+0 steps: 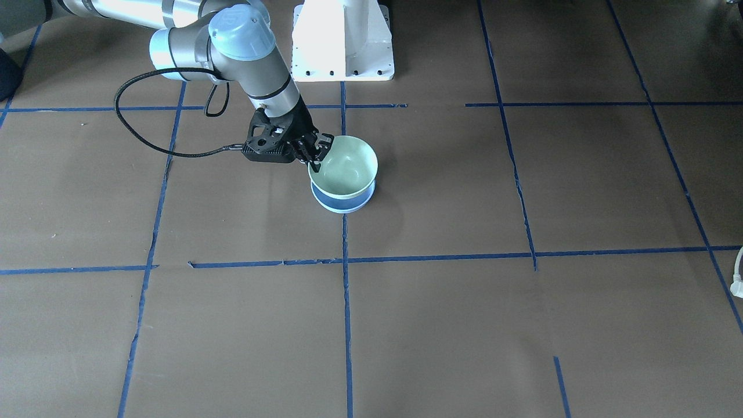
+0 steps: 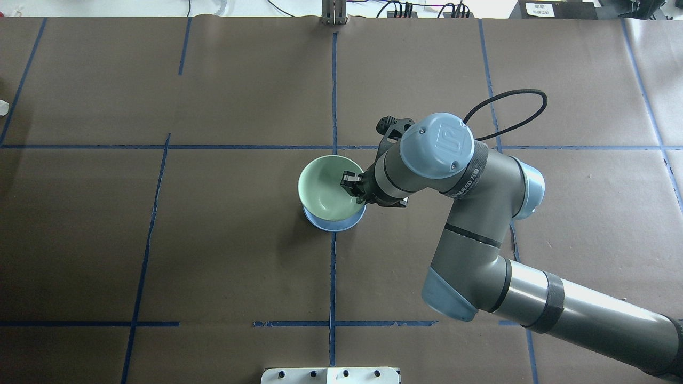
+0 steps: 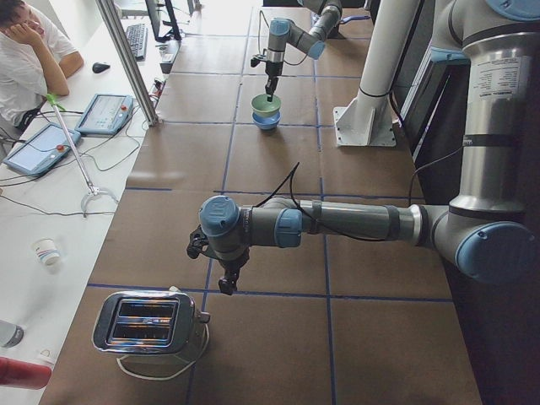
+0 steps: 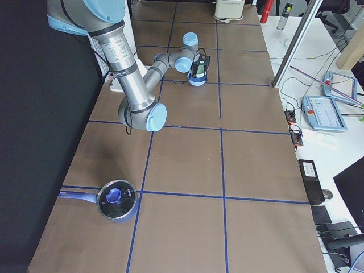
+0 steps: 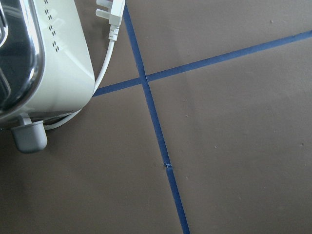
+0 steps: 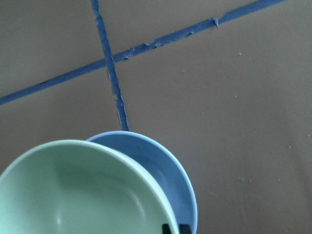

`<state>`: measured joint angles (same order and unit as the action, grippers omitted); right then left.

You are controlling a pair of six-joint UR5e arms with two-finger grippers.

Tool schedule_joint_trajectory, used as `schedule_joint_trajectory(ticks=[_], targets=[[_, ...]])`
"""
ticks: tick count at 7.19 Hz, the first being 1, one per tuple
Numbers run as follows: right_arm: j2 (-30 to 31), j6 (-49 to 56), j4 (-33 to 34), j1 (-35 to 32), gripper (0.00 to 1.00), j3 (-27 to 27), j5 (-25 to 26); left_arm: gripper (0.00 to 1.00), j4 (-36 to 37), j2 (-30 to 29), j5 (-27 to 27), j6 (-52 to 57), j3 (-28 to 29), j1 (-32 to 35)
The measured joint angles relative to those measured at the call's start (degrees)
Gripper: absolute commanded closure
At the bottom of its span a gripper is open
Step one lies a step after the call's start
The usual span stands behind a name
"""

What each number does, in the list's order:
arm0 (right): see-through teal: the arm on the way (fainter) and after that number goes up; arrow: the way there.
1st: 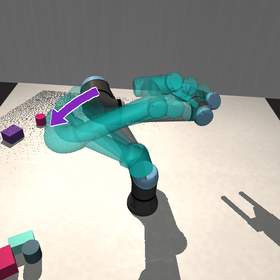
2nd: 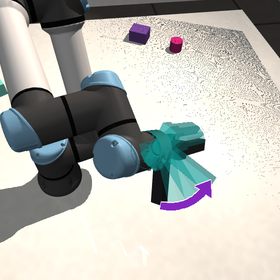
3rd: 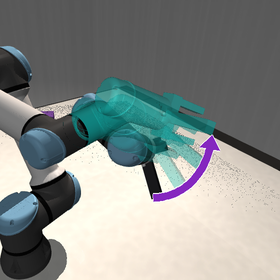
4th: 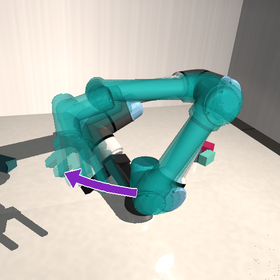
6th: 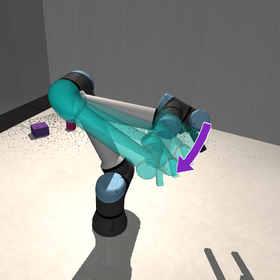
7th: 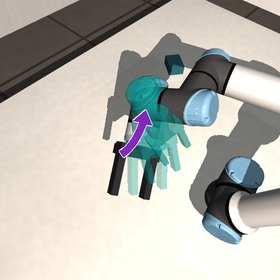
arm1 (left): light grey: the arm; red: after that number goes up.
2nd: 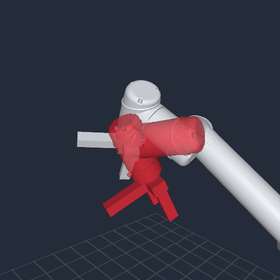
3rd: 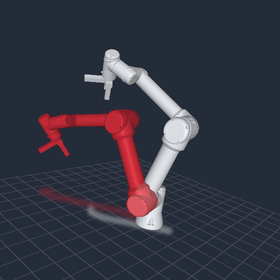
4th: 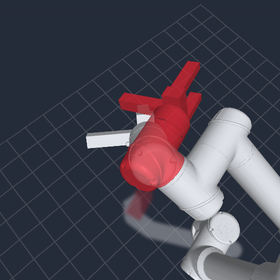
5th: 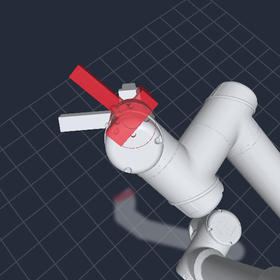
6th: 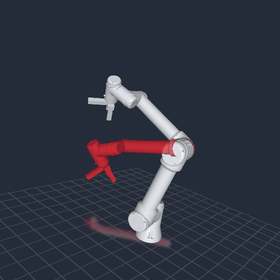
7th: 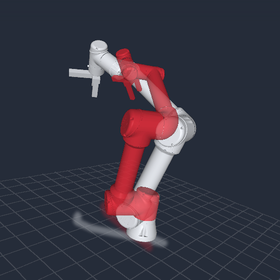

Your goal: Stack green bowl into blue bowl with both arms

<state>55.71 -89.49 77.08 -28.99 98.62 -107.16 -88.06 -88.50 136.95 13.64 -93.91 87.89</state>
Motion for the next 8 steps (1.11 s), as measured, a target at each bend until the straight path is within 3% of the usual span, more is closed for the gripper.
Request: schedule_joint_trajectory(ticks=[1, 2, 3, 8], targets=[[0.0, -1.2, 0.6, 1.0, 0.84, -0.2, 1.0, 0.0, 0.0, 0.0, 0.0, 0.0, 0.0, 0.0], [-0.1, -2.0, 0.8, 1.5, 0.34, -0.5, 1.6, 0.0, 0.0, 0.0, 0.1, 0.0, 0.0, 0.0], [-0.1, -2.7, 0.8, 1.8, 0.04, -0.8, 1.9, 0.0, 0.0, 0.0, 0.1, 0.0, 0.0, 0.0], [-0.2, -3.4, 1.7, -0.8, 0.0, -0.2, 0.5, 0.0, 0.1, 0.0, 0.1, 0.0, -0.1, 0.0]])
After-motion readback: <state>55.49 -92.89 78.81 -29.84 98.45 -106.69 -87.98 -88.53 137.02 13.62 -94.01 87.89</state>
